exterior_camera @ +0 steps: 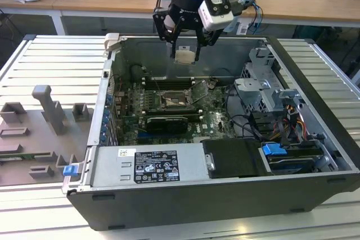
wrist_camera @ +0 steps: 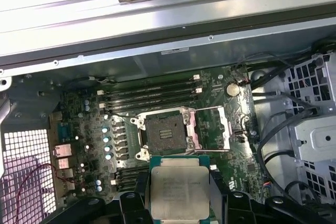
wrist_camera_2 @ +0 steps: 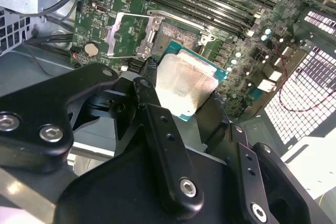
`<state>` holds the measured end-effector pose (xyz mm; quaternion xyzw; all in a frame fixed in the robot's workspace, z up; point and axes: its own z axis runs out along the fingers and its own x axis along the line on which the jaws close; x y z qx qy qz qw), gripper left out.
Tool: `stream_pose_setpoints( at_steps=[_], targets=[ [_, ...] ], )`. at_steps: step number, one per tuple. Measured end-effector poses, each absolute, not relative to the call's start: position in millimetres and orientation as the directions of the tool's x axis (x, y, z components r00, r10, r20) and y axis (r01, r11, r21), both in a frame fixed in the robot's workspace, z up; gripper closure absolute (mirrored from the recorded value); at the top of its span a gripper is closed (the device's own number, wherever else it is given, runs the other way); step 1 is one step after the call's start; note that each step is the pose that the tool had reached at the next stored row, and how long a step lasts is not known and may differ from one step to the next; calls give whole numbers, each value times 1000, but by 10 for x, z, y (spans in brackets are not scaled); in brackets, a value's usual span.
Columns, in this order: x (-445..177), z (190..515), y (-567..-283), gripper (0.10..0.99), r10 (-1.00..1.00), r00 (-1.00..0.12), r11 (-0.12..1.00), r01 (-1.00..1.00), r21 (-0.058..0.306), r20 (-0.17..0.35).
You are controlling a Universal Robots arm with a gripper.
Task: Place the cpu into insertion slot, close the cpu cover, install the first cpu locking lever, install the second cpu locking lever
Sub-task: 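Place the cpu into insertion slot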
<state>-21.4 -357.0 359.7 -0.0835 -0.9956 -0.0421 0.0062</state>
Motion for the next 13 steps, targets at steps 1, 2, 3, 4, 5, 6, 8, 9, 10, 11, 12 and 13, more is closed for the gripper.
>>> stream_pose_setpoints(
  at_steps=[1,2,3,4,5,6,8,9,10,11,12,13],
  targets=[
    [-214,3597,-3570,545,171,-985,982,172,83,19],
    [-214,3596,-3570,545,174,-985,981,175,83,19],
    [-213,3597,-3570,545,179,-984,980,180,83,19],
    [-213,3596,-3570,545,182,-983,980,183,83,19],
    [-214,3596,-3570,545,187,-982,979,188,83,19],
    [-214,3596,-3570,545,191,-981,978,192,83,19],
    [-214,3596,-3570,545,200,-980,976,201,83,19],
    [-213,3596,-3570,545,204,-979,975,205,83,19],
    [-213,3595,-3570,545,207,-978,975,208,83,19],
    [-214,3595,-3570,545,210,-977,974,211,83,19],
    [-214,3595,-3570,545,215,-976,973,216,83,19],
    [-213,3595,-3570,545,220,-975,972,221,83,19]
  ],
)
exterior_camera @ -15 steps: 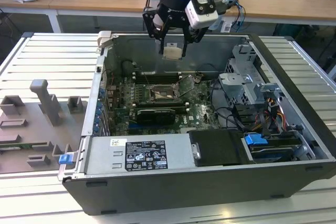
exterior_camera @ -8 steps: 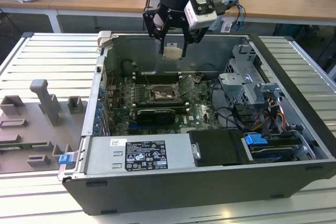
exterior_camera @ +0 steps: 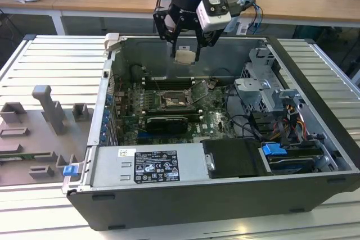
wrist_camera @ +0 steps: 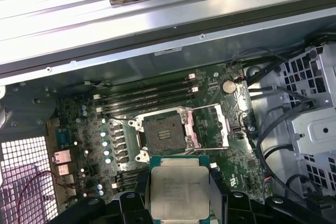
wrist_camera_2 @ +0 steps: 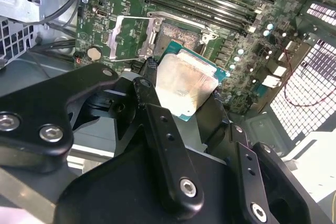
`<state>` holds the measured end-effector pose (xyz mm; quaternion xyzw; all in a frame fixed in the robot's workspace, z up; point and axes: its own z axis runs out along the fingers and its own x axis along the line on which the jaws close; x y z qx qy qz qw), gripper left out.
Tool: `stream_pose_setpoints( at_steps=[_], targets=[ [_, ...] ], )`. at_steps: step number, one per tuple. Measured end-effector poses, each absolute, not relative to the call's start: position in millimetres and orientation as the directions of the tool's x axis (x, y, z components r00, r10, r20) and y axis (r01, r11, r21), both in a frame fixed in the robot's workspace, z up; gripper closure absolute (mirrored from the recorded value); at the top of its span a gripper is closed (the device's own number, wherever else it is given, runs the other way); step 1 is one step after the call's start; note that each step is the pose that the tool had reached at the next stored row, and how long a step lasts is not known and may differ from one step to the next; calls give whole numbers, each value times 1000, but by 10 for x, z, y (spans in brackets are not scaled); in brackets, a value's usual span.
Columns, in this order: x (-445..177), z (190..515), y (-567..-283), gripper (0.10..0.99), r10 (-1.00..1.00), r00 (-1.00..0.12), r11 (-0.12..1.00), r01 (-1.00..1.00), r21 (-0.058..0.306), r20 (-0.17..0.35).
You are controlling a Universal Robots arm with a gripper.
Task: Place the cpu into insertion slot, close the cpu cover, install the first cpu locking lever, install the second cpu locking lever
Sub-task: 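Place the cpu into insertion slot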
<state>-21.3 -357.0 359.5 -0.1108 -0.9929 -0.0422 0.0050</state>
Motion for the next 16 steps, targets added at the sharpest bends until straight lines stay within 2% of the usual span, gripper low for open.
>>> stream_pose_setpoints(
  at_steps=[16],
  targets=[
    [-214,3593,-3570,545,275,-961,958,275,83,19]
  ],
)
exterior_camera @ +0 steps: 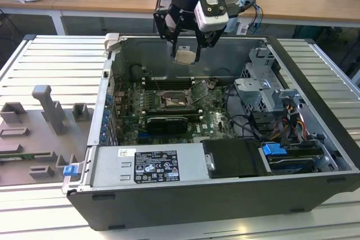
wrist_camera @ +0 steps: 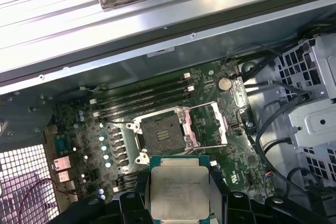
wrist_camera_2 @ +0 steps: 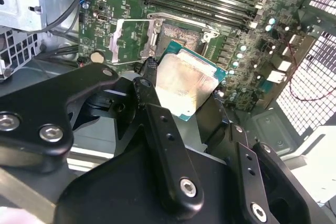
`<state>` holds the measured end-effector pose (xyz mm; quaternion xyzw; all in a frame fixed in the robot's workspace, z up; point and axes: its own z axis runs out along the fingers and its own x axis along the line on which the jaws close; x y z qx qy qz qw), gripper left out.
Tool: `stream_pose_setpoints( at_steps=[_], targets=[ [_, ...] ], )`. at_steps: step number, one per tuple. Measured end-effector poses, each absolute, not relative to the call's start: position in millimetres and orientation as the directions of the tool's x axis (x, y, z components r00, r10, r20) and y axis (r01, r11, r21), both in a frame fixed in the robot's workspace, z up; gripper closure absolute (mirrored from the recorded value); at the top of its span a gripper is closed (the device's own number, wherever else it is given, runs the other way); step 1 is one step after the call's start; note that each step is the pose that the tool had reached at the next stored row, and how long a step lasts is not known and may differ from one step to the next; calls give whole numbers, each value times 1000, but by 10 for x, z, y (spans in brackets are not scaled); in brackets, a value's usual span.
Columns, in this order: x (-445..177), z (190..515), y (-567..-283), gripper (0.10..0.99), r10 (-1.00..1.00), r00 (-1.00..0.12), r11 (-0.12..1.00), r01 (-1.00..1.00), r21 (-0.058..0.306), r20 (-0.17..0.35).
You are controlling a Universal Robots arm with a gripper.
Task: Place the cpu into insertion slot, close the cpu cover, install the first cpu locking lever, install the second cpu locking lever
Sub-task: 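Place the cpu into insertion slot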
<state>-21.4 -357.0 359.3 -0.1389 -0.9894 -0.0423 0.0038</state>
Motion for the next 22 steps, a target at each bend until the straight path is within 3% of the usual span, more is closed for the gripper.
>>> stream_pose_setpoints(
  at_steps=[22],
  targets=[
    [-213,3583,-3570,545,479,-877,874,479,83,19]
  ],
)
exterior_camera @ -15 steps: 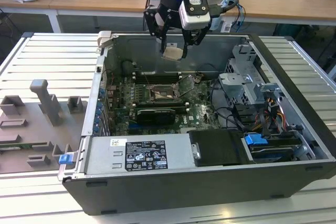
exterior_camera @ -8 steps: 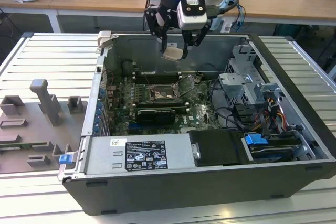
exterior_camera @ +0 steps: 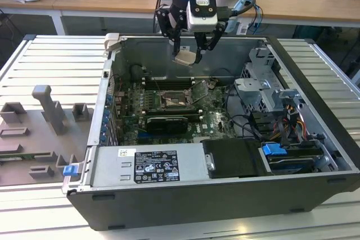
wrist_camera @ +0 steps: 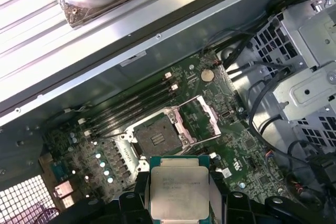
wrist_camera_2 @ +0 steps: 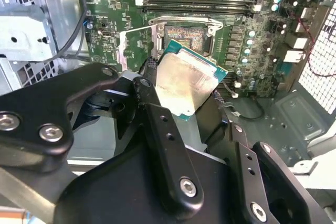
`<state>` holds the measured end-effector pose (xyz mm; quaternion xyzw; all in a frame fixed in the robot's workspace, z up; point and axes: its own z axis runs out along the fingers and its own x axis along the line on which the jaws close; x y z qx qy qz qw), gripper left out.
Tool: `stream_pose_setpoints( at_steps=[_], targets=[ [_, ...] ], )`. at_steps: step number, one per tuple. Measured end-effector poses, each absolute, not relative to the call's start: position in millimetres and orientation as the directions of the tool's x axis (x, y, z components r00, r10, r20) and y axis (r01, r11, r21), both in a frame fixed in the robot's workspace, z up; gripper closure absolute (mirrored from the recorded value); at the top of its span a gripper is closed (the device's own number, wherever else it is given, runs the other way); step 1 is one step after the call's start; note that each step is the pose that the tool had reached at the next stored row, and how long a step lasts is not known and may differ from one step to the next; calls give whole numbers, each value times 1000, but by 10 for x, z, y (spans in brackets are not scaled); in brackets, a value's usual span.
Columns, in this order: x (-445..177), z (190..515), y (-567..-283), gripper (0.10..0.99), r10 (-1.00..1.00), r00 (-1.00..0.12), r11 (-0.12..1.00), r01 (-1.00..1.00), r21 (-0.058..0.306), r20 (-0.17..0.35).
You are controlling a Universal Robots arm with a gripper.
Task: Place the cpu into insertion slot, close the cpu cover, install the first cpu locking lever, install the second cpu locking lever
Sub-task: 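Place the cpu into insertion slot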
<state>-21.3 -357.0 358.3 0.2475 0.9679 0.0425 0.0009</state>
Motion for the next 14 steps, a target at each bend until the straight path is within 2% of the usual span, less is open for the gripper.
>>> stream_pose_setpoints(
  at_steps=[14],
  targets=[
    [-213,3580,-3570,545,577,-816,813,577,83,19]
  ],
)
